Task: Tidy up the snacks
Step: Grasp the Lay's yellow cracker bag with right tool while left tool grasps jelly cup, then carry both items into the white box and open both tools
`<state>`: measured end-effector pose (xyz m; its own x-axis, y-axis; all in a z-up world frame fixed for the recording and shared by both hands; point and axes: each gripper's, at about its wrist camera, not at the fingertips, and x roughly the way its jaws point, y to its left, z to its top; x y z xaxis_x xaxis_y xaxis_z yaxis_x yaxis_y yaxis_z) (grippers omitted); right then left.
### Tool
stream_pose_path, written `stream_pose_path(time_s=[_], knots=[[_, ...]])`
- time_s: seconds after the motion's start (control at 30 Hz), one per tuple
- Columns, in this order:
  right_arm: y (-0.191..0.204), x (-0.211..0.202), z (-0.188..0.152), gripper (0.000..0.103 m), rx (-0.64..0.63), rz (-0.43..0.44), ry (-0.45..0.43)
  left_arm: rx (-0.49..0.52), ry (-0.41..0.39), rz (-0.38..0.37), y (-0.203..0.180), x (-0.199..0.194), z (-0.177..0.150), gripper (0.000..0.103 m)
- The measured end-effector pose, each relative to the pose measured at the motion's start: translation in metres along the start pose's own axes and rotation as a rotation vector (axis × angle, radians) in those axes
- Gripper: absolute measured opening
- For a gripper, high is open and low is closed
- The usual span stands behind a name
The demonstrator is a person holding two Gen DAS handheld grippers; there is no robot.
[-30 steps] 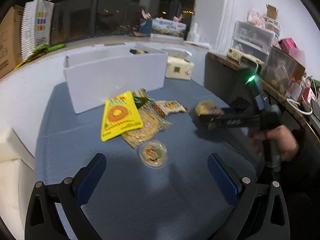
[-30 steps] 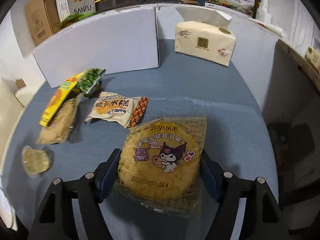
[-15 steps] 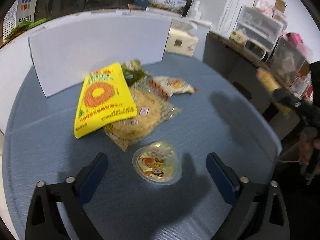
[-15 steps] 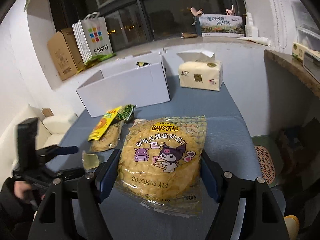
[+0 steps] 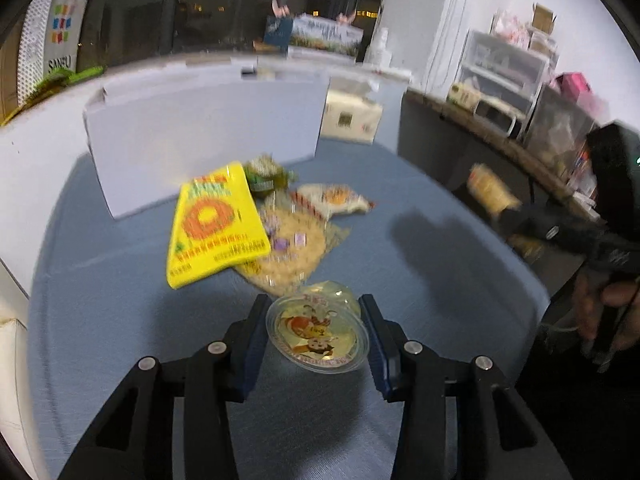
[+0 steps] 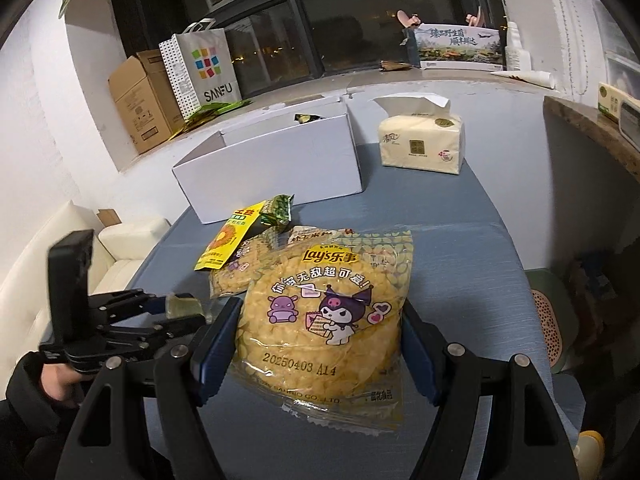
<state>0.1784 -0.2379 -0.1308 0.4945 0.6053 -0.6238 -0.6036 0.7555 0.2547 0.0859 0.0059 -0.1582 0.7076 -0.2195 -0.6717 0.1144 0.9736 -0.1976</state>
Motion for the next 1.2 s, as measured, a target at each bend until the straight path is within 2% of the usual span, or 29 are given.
stream_pose_path(time_s=[0.2, 0.33, 0.43, 0.57, 0.7, 0.83, 0.9, 0.97, 1.0, 1.03, 1.1, 1.2], knots=[[0.008, 0.006, 0.015, 0.078, -0.018, 0.049, 0.002, -0.011, -0.16, 0.004, 0.011, -0.042, 0.04, 0.049], [0.02, 0.013, 0.053, 0.078, -0.02, 0.13, -0.023, -0.035, -0.256, 0.025, 0.033, -0.057, 0.086, 0.049], [0.033, 0.024, 0.094, 0.078, -0.055, 0.158, -0.058, -0.089, -0.318, 0.061, 0.061, -0.058, 0.127, 0.049], [0.038, 0.064, 0.159, 0.078, -0.007, 0.224, -0.041, -0.133, -0.32, 0.091, 0.1, -0.038, 0.174, 0.049], [0.041, 0.107, 0.219, 0.078, -0.002, 0.209, -0.036, -0.151, -0.268, 0.122, 0.131, -0.009, 0.206, 0.048], [0.039, 0.147, 0.256, 0.078, 0.021, 0.187, 0.007, -0.133, -0.233, 0.163, 0.144, 0.013, 0.216, 0.049], [0.039, 0.163, 0.267, 0.078, 0.026, 0.181, 0.035, -0.115, -0.221, 0.208, 0.147, 0.021, 0.217, 0.049], [0.04, 0.177, 0.275, 0.079, 0.023, 0.178, 0.046, -0.114, -0.207, 0.245, 0.15, 0.025, 0.215, 0.077], [0.04, 0.183, 0.278, 0.08, 0.021, 0.181, 0.061, -0.127, -0.196, 0.253, 0.154, 0.027, 0.215, 0.103], [0.04, 0.19, 0.28, 0.083, 0.023, 0.169, 0.081, -0.13, -0.209, 0.254, 0.154, 0.024, 0.212, 0.103], [0.04, 0.199, 0.282, 0.101, 0.032, 0.115, 0.098, -0.128, -0.216, 0.24, 0.156, 0.021, 0.208, 0.103], [0.035, 0.198, 0.278, 0.102, 0.057, 0.117, 0.085, -0.14, -0.224, 0.234, 0.158, 0.018, 0.203, 0.103]])
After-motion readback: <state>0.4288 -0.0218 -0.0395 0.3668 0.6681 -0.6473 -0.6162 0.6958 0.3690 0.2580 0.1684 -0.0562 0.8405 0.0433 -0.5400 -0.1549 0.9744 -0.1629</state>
